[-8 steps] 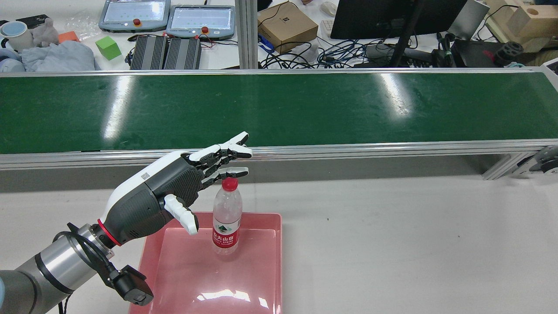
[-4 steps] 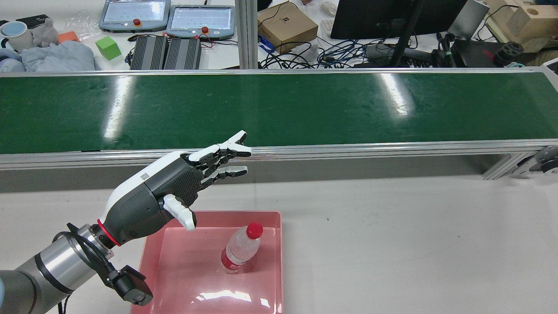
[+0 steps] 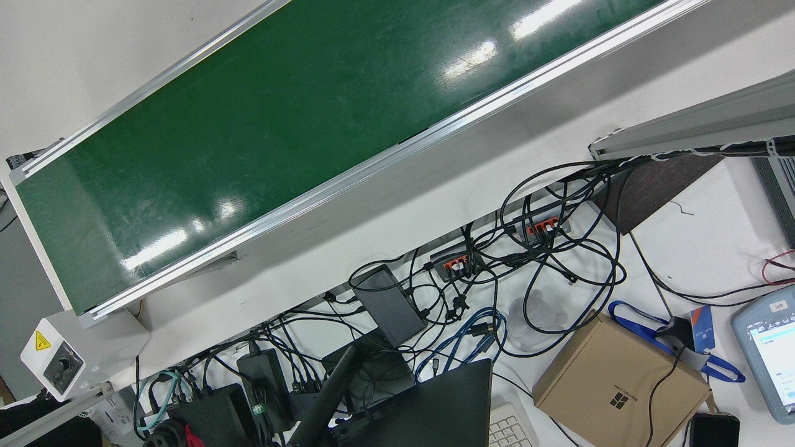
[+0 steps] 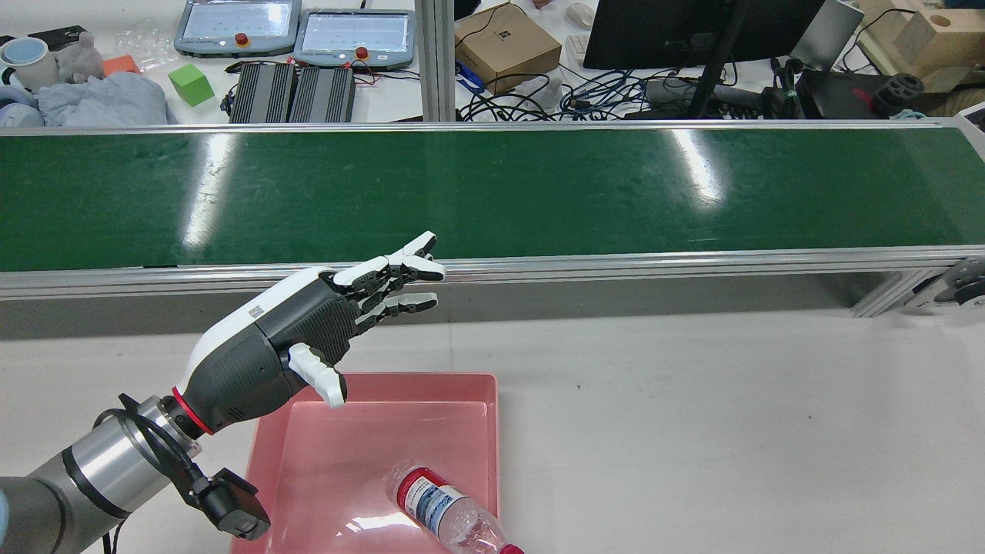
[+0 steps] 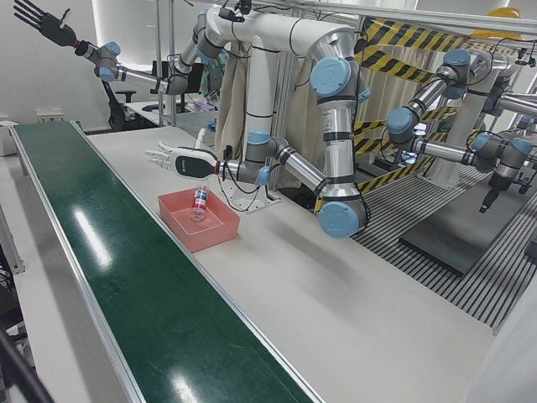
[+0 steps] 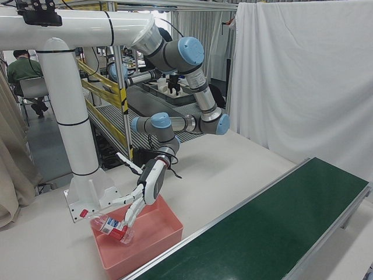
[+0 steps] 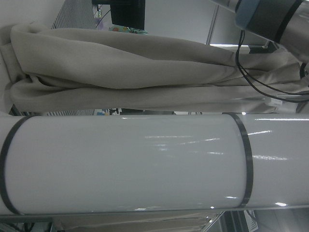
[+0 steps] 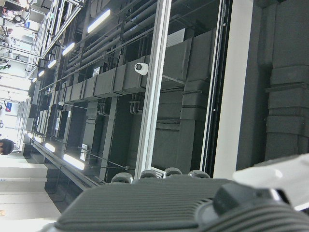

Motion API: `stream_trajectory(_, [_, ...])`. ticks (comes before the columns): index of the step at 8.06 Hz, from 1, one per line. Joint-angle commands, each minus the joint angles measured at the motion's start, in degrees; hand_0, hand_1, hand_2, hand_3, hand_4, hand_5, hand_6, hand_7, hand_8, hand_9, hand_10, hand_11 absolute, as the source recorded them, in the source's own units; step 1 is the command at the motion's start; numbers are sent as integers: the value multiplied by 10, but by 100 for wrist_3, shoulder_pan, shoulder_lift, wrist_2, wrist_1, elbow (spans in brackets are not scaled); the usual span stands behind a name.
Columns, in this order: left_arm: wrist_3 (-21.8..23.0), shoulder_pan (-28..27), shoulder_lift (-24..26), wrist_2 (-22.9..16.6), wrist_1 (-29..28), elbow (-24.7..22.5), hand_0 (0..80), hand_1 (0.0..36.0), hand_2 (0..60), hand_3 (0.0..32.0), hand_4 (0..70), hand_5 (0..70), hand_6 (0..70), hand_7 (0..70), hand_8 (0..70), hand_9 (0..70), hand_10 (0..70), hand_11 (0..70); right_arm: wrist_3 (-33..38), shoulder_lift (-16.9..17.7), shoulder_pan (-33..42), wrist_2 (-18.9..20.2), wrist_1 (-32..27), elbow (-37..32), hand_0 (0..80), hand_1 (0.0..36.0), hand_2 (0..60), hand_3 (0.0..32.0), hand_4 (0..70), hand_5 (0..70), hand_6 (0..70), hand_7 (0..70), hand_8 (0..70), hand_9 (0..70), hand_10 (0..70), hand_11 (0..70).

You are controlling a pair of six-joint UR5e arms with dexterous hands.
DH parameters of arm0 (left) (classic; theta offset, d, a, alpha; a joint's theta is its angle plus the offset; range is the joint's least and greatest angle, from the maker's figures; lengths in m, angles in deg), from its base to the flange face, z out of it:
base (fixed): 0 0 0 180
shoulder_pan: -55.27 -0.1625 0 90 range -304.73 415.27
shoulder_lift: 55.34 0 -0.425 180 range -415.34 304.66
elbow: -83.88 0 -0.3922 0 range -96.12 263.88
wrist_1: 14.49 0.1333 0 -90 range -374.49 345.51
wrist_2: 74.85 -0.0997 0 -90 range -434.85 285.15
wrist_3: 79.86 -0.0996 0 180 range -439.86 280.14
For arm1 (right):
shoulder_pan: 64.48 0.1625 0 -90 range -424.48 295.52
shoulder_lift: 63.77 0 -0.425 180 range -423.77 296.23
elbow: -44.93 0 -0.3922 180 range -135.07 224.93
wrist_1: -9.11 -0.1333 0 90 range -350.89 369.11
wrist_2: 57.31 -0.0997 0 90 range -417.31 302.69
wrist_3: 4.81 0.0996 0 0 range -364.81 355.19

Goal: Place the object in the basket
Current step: 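Open the left hand to release the bottle into the tray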

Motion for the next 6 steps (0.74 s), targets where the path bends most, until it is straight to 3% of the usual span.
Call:
stream_trajectory(1, [13,21,0,-1,-47,5,399,0,0,0,173,193,43,6,21,18,73,104,0,0,8,0,0,0,0,0,0,0,0,0,0,0,0,0,0,0])
stream_trajectory(4, [22,39,0,-18,-56,-3,379,0,0,0,151,97,30,0,0,0,59,84,0,0,8,0,0,0,0,0,0,0,0,0,0,0,0,0,0,0])
stream_trajectory(6, [22,56,0,-27,-65,-12,375,0,0,0,147,86,31,0,0,0,57,81,0,0,0,0,0,0,0,0,0,0,0,0,0,0,0,0,0,0])
